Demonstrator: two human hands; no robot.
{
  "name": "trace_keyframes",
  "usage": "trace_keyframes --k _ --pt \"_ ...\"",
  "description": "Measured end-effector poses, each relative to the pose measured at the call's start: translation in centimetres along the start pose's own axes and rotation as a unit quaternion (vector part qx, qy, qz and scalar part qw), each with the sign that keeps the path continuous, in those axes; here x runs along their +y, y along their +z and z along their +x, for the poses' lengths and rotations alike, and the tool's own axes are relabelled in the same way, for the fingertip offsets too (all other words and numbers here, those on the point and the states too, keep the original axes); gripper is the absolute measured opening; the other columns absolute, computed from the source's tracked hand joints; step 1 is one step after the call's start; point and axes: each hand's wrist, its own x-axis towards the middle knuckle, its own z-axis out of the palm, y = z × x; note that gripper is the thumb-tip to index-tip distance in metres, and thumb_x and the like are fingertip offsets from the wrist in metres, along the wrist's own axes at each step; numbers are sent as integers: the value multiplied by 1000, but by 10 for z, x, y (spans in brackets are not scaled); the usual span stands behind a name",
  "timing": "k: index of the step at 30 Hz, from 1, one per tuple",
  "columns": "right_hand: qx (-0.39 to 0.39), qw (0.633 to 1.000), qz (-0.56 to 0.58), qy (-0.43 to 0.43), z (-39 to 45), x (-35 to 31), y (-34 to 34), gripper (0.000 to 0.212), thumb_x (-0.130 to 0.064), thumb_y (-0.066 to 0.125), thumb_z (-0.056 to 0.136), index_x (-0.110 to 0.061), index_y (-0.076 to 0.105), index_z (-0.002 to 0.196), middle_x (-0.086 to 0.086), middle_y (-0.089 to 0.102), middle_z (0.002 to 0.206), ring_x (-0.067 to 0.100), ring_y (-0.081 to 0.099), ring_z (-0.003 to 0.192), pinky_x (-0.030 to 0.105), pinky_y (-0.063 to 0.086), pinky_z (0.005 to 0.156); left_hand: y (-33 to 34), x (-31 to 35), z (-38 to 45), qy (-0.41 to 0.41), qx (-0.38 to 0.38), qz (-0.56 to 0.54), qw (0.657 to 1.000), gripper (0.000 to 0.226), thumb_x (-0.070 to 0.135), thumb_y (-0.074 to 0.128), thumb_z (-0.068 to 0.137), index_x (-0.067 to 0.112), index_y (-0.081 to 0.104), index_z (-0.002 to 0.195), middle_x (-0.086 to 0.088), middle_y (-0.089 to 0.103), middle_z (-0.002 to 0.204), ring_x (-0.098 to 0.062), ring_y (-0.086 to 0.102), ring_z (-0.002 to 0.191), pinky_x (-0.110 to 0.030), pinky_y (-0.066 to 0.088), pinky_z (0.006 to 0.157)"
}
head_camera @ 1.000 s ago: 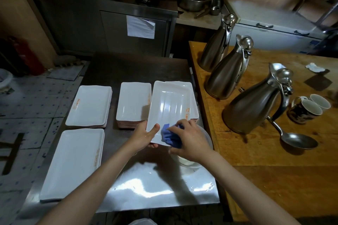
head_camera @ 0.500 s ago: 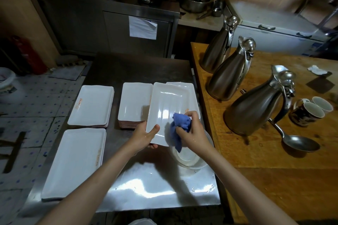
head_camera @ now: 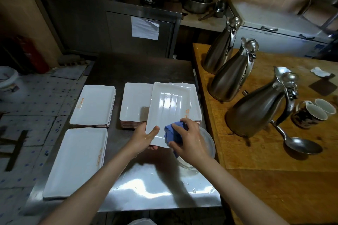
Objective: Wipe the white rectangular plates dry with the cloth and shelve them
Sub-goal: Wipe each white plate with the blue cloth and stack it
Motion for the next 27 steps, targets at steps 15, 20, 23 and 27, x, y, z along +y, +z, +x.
trace_keyframes --k 15,20,23,27 --pt "139 989 54 7 47 31 -21 34 -5 78 72 -6 65 103 13 60 104 21 54 92 21 44 76 2 3 -3 -1 -43 -18 999 31 30 50 95 13 54 122 1 66 87 -14 64 54 -31 55 53" --pt "162 983 74 44 69 42 -23 33 -5 74 78 -6 65 110 11 56 108 15 50 93 5 34 75 3 5 -6 0 -54 -20 998 28 28 51 96 14 55 120 1 65 88 -12 66 59 -28 54 50" --pt "169 979 87 71 80 45 -26 33 -8 70 82 -9 64 115 4 51 112 12 50 97 8 41 77 5 7 -9 3 -67 -23 997 28 27 51 96 15 55 121 1 66 91 -10 66 61 -27 54 50" --pt "140 984 67 87 83 41 -26 37 -10 64 87 -14 60 124 9 48 121 21 47 107 23 45 89 2 7 -9 -6 -69 -26 997 35 32 51 95 12 54 124 1 66 83 -12 64 57 -27 53 50"
